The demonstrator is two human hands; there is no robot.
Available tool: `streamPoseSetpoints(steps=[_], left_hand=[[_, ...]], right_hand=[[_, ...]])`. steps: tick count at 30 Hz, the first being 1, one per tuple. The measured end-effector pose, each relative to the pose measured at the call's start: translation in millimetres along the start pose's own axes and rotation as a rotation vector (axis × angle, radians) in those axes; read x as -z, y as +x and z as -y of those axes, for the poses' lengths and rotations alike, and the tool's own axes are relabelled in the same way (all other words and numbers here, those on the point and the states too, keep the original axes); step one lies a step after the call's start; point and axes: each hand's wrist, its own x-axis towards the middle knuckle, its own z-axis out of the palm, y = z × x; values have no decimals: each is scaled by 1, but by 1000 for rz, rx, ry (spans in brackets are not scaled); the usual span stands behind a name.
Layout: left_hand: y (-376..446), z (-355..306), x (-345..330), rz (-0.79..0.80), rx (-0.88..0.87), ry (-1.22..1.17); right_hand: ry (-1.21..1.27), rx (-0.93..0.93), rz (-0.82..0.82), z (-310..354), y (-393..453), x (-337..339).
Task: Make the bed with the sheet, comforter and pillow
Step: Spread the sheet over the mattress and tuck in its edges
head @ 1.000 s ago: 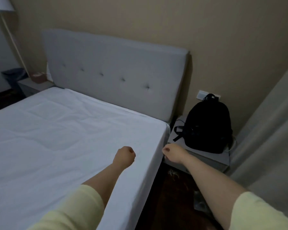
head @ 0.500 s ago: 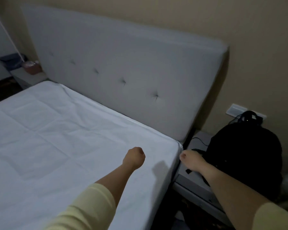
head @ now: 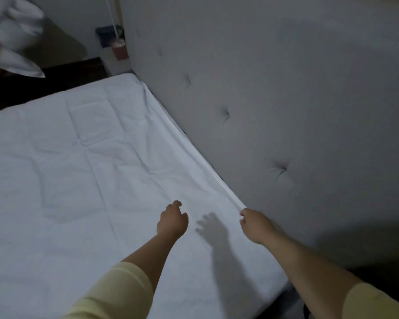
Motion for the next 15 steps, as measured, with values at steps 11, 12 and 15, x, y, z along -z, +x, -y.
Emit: streamPoseSetpoints(steps=[11,12,15], left_hand=[[153,51,-33,4,71,113],[169,52,-47,26,60,128],[204,47,-80,54,-9,182]], right_hand=[[-108,-28,-45,41,183,-50],[-152,-40,-32,37,204,-58],[-283,-61,-12,25,251,-82]])
